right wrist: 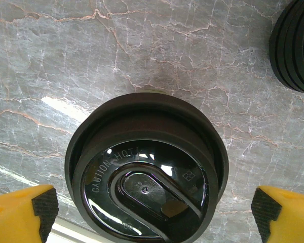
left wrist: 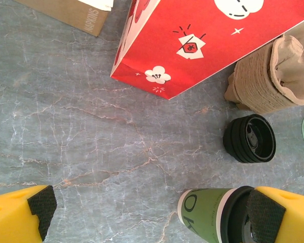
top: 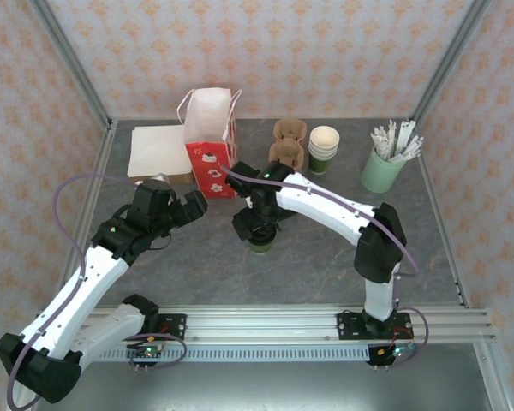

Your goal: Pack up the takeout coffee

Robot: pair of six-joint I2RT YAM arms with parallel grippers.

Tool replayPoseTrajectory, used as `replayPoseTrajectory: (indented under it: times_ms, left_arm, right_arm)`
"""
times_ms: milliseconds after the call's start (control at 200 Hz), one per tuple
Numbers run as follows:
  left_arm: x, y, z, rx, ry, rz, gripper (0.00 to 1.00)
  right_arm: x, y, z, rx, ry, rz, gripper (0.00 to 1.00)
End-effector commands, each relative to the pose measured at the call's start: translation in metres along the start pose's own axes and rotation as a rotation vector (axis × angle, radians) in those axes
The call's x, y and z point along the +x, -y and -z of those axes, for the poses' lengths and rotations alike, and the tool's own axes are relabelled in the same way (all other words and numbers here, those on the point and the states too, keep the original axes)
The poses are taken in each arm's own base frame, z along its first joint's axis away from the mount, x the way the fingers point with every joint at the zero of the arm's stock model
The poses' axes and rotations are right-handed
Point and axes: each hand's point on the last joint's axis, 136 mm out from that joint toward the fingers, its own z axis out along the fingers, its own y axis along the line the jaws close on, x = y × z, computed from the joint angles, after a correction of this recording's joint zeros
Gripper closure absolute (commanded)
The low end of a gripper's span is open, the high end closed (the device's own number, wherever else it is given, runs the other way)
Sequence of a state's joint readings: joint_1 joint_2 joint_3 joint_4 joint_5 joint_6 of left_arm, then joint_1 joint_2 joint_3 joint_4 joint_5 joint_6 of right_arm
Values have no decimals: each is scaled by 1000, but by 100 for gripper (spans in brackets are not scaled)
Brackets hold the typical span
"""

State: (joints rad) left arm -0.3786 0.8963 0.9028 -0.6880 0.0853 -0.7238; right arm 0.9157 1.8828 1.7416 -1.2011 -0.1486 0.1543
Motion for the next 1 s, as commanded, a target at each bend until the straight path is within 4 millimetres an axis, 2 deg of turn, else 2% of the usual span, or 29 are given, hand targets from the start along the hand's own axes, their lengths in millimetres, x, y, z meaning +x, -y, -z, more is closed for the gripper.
replayPoseTrajectory:
  times_ms: [0,110,465,991]
  left_arm:
    - [-4,-5,4,-21,19,-9,0]
    - [-4,-6,3,-26,18,-6,0]
    - [-4,-3,1,-17,10,-4,0]
    - [-3,-3,-1,-19,2,-4,0]
  right_arm:
    - [3,0,2,9,-28,26,1]
    - [5,-5,-5,-22,-43,19,1]
    - [3,0,-18,26,-67,30,1]
    - [-1,-3,-30,28,-79,46,0]
